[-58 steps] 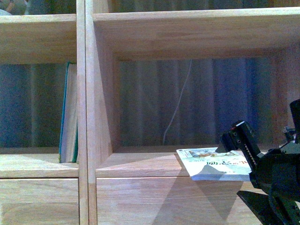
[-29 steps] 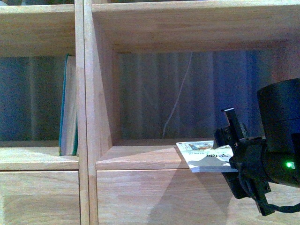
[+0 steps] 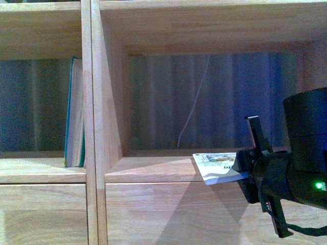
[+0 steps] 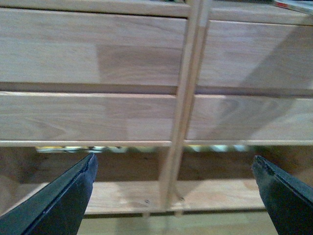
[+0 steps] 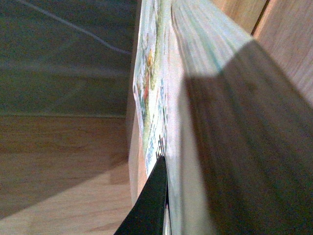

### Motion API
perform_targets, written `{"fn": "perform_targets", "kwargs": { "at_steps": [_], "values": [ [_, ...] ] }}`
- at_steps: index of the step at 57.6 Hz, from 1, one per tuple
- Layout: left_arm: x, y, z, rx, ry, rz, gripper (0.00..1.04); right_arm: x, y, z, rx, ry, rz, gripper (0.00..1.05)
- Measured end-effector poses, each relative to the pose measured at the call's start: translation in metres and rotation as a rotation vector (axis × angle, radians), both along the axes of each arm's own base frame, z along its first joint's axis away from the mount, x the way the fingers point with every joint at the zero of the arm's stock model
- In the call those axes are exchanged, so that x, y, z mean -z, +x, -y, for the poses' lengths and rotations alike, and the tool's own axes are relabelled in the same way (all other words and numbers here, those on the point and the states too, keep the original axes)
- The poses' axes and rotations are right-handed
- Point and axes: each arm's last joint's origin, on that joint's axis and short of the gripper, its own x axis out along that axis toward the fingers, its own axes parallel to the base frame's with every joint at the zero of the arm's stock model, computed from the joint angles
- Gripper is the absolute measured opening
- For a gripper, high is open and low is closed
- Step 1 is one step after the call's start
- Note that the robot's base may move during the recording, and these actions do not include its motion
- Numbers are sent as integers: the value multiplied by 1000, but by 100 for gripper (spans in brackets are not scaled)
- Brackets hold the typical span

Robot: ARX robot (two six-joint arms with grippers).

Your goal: Organize books on shelf

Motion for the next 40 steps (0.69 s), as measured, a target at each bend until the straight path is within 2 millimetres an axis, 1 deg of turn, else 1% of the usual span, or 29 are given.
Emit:
{"fn": "perform_targets", "kwargs": {
  "at_steps": [3,9,14,19,23,26,30,40],
  "values": [
    [-6,0,-1,36,-14,13,98,-3,-4,1,-10,6,9,8],
    [-32,0,-4,72,-30,85,98,-11,-11,3,-28,11,32,7],
    [-55,-1,-10,95,-56,130,98,-26,-18,2,-61,11,81,7],
    [-76,5,-18,126,-106,146,98,-41,-26,-2,-108,11,139,7],
    [-93,16,-24,160,-173,137,98,-52,-32,-6,-141,6,185,7],
    [-104,28,-28,190,-237,123,98,-61,-38,-9,-165,-6,230,7],
    [-113,42,-30,232,-300,98,98,-71,-44,-12,-191,-17,280,7],
    [-135,89,-29,355,-486,16,98,-84,-51,-15,-235,-33,364,7]
  ]
}}
